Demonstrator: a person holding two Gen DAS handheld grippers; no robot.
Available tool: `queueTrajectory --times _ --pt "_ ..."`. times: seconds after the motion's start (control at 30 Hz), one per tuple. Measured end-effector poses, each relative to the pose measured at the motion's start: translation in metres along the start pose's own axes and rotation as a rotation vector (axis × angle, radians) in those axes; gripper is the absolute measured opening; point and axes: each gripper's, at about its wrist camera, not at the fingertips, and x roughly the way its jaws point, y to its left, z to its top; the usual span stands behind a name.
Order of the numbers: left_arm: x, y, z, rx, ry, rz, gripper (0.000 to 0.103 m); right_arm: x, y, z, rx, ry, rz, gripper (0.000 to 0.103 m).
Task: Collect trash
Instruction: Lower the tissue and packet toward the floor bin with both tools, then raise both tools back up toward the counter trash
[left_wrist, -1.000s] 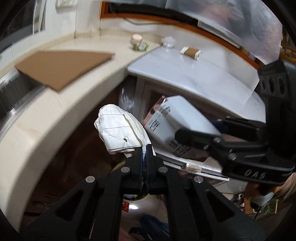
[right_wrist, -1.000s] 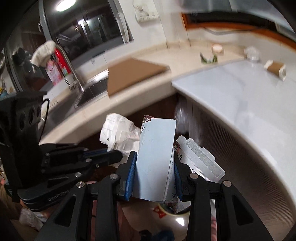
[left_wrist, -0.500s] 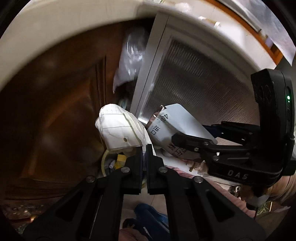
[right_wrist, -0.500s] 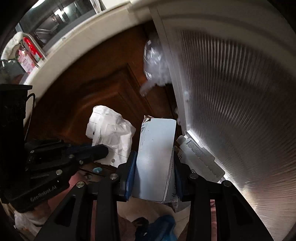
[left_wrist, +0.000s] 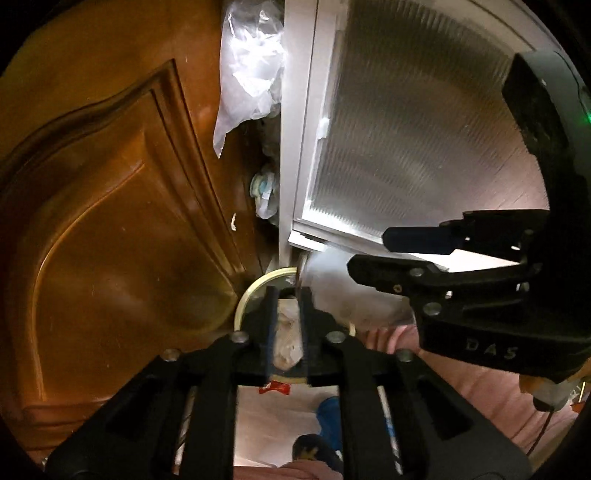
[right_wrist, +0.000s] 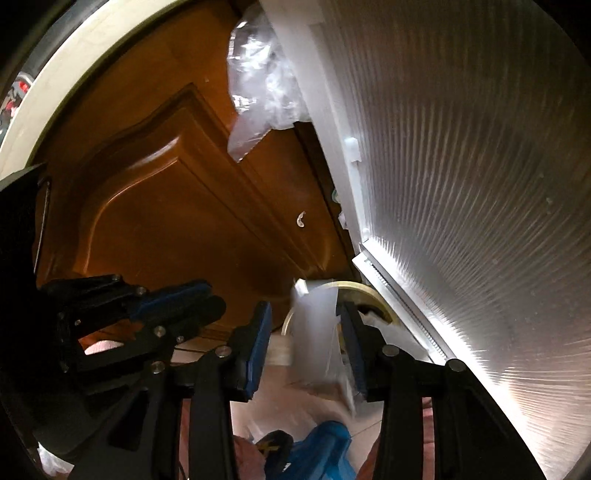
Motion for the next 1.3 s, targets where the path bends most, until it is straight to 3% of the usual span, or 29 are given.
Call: queueTrajectory --times 0.1,0.17,0.23,0.43,0.6,1.03,1.3 --pt "0.005 0.004 0.002 -0.02 0.008 0.024 0.035 0.006 -0.008 0.0 0.023 0.0 -0.009 0.042" --pt "0.004 0.009 0.002 -0.043 0.006 0.022 0.056 0.004 -0.014 -0.002 0.035 -0.005 -0.007 0.043" --pt "0.002 0.015 0.007 -0.059 -0.002 0.021 0.063 0.003 -0.017 -0.004 0.039 -0.01 -0.01 0.043" --pt "-0.015 0.012 0.007 -0.064 -0.035 0.028 0.063 -0.01 -0.013 -0.004 0.031 -0.03 -0.031 0.043" --pt "-0.043 0.006 0.003 -0.076 -0.056 0.012 0.063 -0.046 -0.003 -0.001 0.013 -0.064 -0.051 0.043" --pt "-0.105 -0.026 -0.015 -0.021 -0.105 0.061 0.063 -0.109 0.028 -0.017 -0.044 -0.111 -0.116 0.047" --pt "-0.146 -0.019 -0.023 -0.055 -0.127 0.072 0.063 -0.158 0.059 -0.021 -0.118 -0.178 -0.147 0.048"
